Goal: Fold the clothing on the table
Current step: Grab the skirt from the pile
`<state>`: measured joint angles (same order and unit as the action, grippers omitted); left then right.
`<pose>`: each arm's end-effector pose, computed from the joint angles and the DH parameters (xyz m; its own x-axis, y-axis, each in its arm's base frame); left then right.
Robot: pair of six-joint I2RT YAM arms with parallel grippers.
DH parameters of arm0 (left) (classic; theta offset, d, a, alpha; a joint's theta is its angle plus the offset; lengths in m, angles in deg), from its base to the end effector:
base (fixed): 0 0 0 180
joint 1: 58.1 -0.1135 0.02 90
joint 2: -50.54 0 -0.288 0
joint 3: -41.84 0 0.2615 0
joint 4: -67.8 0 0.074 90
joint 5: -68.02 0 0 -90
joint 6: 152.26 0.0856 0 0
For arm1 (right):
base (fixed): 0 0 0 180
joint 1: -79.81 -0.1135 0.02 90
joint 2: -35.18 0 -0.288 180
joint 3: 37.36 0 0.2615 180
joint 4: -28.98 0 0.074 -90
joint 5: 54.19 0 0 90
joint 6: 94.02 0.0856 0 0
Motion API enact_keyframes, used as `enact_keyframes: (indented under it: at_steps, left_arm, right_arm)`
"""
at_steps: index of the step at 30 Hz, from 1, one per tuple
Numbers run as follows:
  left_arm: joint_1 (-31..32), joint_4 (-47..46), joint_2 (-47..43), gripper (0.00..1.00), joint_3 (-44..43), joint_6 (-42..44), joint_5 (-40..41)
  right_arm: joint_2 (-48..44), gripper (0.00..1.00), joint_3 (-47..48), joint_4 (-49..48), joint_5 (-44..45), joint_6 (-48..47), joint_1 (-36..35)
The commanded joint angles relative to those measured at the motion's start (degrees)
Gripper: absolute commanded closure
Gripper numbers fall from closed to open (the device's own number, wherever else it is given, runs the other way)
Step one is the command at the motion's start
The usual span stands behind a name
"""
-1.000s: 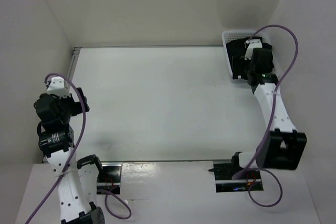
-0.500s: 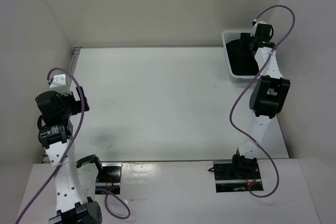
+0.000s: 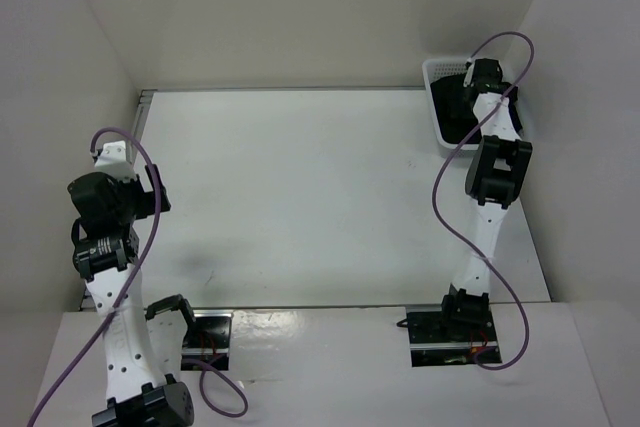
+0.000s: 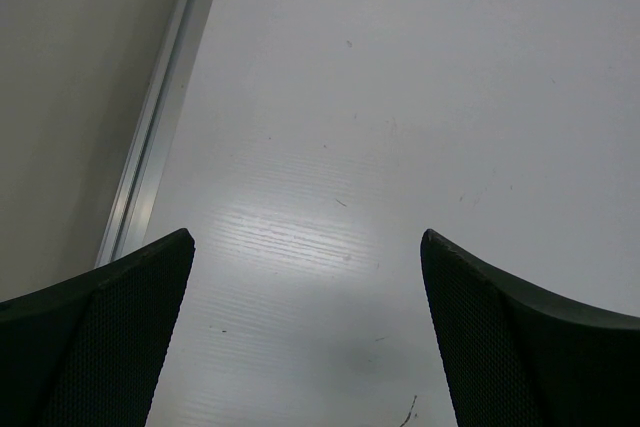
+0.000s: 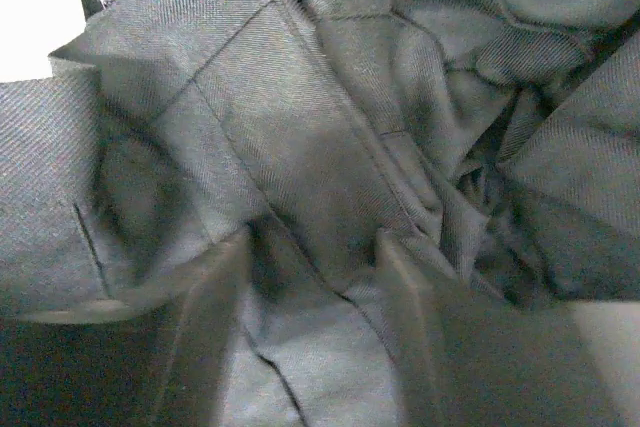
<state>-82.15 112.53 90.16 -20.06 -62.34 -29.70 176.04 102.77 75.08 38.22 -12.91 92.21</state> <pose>0.1754 0.0657 0.3356 -0.3483 -0.1570 -0.9241 -0.2910 0.9553 -0.0526 0.5989 -0.1354 0.1756 -0.7413 0.0049 -0.6712 0.1296 0.9822 -0.1360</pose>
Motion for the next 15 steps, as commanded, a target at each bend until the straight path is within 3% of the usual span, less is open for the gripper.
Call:
enact_keyframes:
  at_steps: [1, 2, 4, 8, 15]
  left_arm:
    - [0.15, -1.05, -0.85, 0.0, -1.89, 0.69, -0.45]
    - [0.15, -1.05, -0.86, 0.0, -1.89, 0.69, -0.45]
    - [0.15, -1.05, -1.47, 0.0, -1.89, 0.69, -0.45]
    - [0.15, -1.05, -1.47, 0.0, -1.89, 0.69, -0.97]
    - [0.15, -1.05, -2.53, 0.0, -1.89, 0.69, -0.97]
  right_arm:
    - [-0.32, 0.54, 3.56, 2.05, 0.05, -0.96, 0.43]
    - [-0.32, 0.8, 3.56, 2.05, 0.05, -0.96, 0.43]
    - [-2.24, 1.0, 2.42, 2.75, -0.65, -1.48, 0.43]
    - [-6.28, 1.0, -0.91, 2.15, -2.06, -2.01, 0.43]
    - [-21.48, 1.0, -7.16, 0.12, -4.09, -3.68, -0.19]
